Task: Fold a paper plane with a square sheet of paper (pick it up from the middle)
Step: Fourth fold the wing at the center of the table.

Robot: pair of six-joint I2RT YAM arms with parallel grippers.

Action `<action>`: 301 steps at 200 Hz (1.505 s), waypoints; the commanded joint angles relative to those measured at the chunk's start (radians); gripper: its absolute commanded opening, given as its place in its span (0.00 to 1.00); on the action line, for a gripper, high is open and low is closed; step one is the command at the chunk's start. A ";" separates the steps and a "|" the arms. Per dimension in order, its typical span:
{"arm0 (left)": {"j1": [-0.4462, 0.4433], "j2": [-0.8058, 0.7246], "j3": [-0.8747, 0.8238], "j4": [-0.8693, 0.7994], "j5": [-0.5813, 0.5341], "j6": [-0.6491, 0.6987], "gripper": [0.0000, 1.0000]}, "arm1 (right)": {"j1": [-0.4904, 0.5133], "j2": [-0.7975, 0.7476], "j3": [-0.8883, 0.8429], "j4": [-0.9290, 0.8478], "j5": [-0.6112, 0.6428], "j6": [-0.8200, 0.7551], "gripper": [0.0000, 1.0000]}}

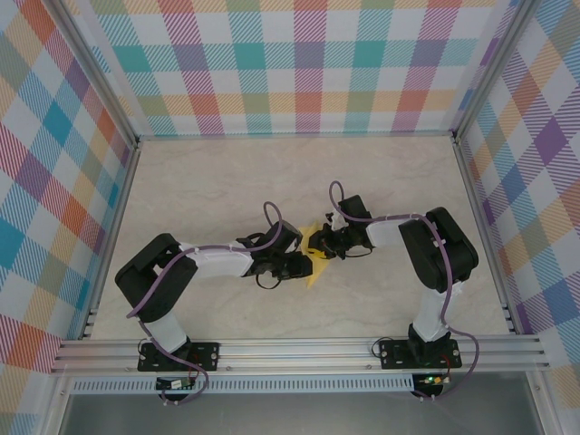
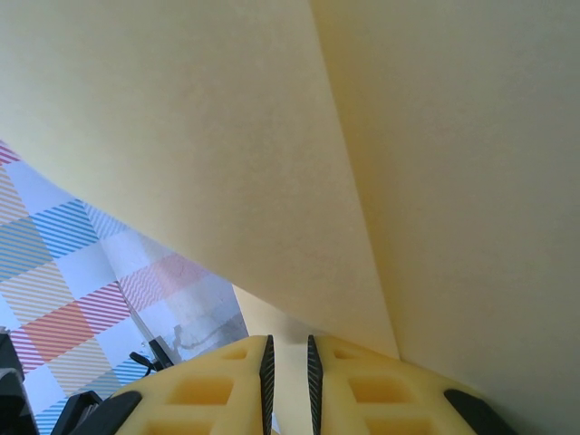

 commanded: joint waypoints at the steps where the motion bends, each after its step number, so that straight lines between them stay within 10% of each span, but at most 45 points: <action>1: -0.009 -0.004 0.011 0.036 0.026 -0.008 0.29 | 0.003 0.054 -0.010 -0.080 0.091 0.000 0.20; 201: -0.003 0.048 -0.059 0.066 0.018 -0.067 0.04 | 0.002 0.062 -0.006 -0.114 0.110 -0.010 0.21; 301: 0.000 0.020 -0.082 0.010 0.039 -0.025 0.15 | 0.004 0.075 -0.009 -0.127 0.118 -0.020 0.20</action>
